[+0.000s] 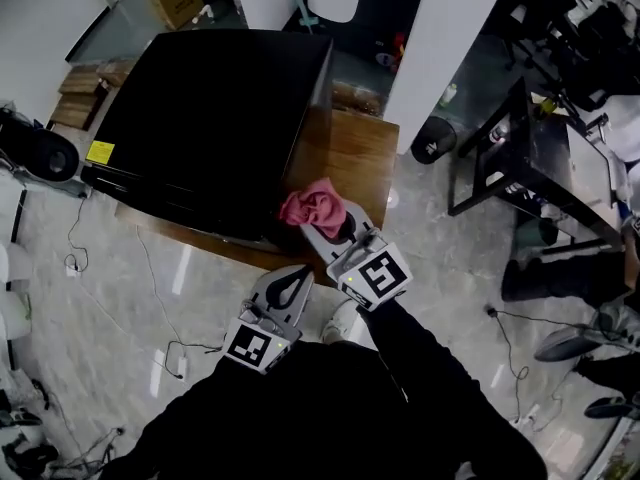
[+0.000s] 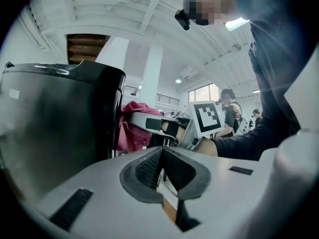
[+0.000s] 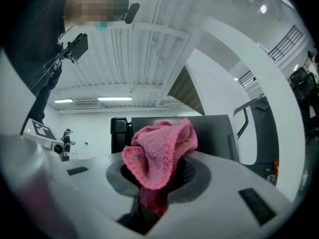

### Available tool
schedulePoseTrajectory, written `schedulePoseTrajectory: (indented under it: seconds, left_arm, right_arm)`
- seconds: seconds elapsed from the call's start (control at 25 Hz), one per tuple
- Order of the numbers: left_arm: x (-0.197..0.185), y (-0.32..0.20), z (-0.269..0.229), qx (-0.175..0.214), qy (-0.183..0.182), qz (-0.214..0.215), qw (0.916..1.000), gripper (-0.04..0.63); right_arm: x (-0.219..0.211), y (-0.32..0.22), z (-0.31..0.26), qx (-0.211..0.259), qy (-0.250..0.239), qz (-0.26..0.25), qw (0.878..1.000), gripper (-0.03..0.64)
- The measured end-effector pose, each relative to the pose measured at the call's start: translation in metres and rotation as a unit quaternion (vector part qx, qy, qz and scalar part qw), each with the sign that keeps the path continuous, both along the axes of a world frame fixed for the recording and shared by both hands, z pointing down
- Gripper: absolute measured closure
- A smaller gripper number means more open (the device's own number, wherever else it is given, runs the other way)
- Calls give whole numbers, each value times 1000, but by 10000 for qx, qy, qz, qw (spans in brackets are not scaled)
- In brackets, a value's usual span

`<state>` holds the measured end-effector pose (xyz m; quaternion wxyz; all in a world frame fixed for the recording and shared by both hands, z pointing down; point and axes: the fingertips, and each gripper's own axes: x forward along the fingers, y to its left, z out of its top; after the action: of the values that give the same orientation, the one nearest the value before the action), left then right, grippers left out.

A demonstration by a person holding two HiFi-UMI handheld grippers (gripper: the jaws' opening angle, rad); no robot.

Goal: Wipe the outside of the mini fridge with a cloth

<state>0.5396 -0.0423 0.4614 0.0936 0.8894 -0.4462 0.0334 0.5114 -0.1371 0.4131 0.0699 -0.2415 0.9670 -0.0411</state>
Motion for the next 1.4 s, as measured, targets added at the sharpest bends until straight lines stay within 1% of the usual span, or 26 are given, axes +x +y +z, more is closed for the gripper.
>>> schedulePoseTrajectory:
  seconds: [0.08, 0.2, 0.36, 0.48, 0.56, 0.64, 0.72, 0.96, 1.24, 1.4]
  left_arm:
    - [-1, -7, -1, 153, -63, -338, 9993, 589]
    - [0, -14, 0, 184, -152, -763, 9968, 589]
    - [2, -25, 3, 107, -163, -1052, 9943, 589]
    - [8, -31, 6, 33, -164, -1125, 9935, 589]
    - [11, -37, 6, 76, -158, -1174, 9929, 589]
    - [13, -46, 9, 104, -200, -1230, 9921, 589]
    - [15, -56, 13, 42, -244, -1292, 9913, 589]
    - [25, -88, 17, 170, 68, -1407, 9899, 589]
    - [36, -124, 23, 214, 221, -1529, 9878, 589]
    - [39, -139, 25, 233, 160, -1504, 9882, 589]
  right_arm:
    - [-7, -3, 2, 61, 73, -256, 9996, 522]
    - [-10, -6, 2, 157, 85, -479, 9987, 522]
    - [-8, -22, 4, 153, 7, -401, 9991, 522]
    - [-5, -38, 8, 66, -44, -270, 9996, 523]
    - [-3, -50, 9, 34, -79, -209, 9997, 522]
    - [-2, -63, 11, 49, -79, -169, 9998, 522]
    - [-1, -77, 14, 82, -51, -129, 9999, 523]
    - [5, -112, 23, 180, 123, -54, 9997, 523]
    - [13, -166, 35, 283, 364, 137, 9988, 523]
    - [17, -201, 39, 232, 421, 316, 9983, 523]
